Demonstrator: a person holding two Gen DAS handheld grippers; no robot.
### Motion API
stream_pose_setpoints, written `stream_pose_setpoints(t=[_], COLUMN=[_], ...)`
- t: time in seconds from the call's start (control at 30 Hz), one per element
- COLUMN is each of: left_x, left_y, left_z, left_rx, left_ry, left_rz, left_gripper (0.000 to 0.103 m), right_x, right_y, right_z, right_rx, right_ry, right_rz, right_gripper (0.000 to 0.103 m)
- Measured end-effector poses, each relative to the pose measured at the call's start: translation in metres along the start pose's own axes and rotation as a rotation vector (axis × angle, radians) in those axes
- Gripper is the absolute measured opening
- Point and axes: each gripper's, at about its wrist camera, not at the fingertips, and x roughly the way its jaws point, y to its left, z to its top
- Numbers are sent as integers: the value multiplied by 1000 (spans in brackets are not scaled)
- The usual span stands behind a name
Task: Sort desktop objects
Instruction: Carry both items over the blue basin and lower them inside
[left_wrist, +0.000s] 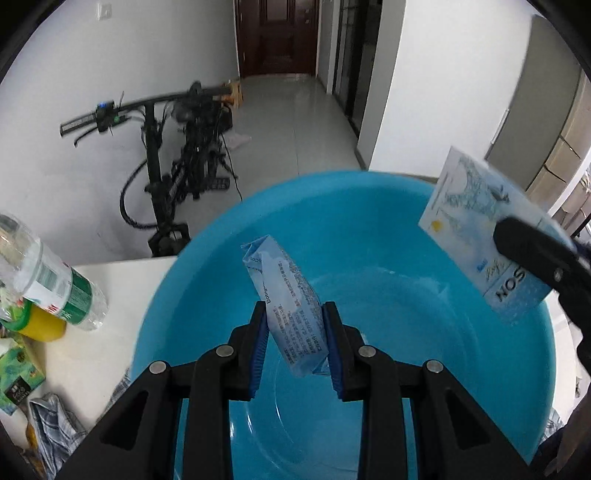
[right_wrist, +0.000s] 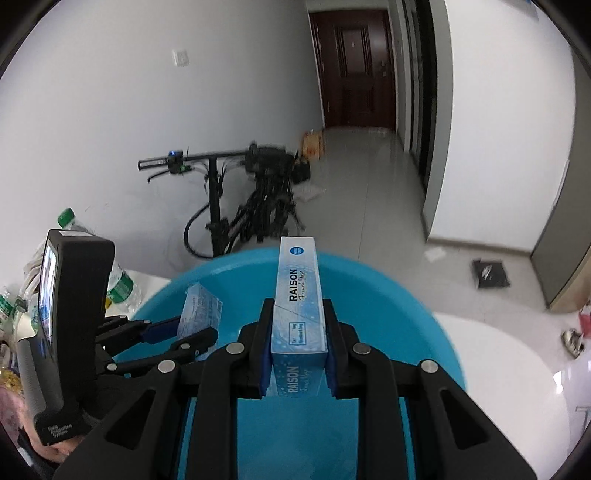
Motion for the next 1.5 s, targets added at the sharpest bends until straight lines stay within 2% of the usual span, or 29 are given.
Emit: stream_pose_setpoints(t=[0.13, 0.23, 0.33, 0.6, 0.73, 0.87, 1.07, 1.2, 1.23, 1.27, 1.33, 1.5], left_x=[12, 22, 25, 38, 47, 52, 60, 61, 61, 62, 58, 40], left_y=[-6, -8, -9, -6, -8, -7, -5, -6, -8, -10, -12, -4], left_z=[-5, -5, -7, -7, -8, -9, -13, -14, -14, -14, -13, -6], left_rx=[14, 27, 14, 8, 25, 28, 0, 4, 10, 17, 23, -27], left_ry=[41, 61, 84, 122, 162, 174, 206, 209, 209, 208, 179, 85], left_rz=[-16, 4, -16, 1, -42, -30, -50, -44, -43, -42, -58, -21], left_gripper=[31, 31, 31, 31, 31, 31, 31, 32, 36, 52, 76, 78], right_x=[20, 31, 39, 51, 61, 68, 68, 70, 70, 68, 65, 66], right_y=[-12, -14, -14, -15, -16, -19, -22, -20, -19, -17, -12, -11], right_z=[-5, -11, -15, -20, -21, -22, -21, -20, -20, -20, -19, -19], right_rx=[41, 41, 36, 31, 37, 50, 40, 41, 34, 24, 8, 8], right_ry=[99, 142, 179, 218, 249, 267, 257, 264, 263, 258, 248, 247], right_rz=[58, 38, 50, 38, 36, 34, -9, 12, 6, 0, 4, 12], right_gripper=[21, 21, 21, 21, 21, 21, 21, 21, 21, 21, 21, 21])
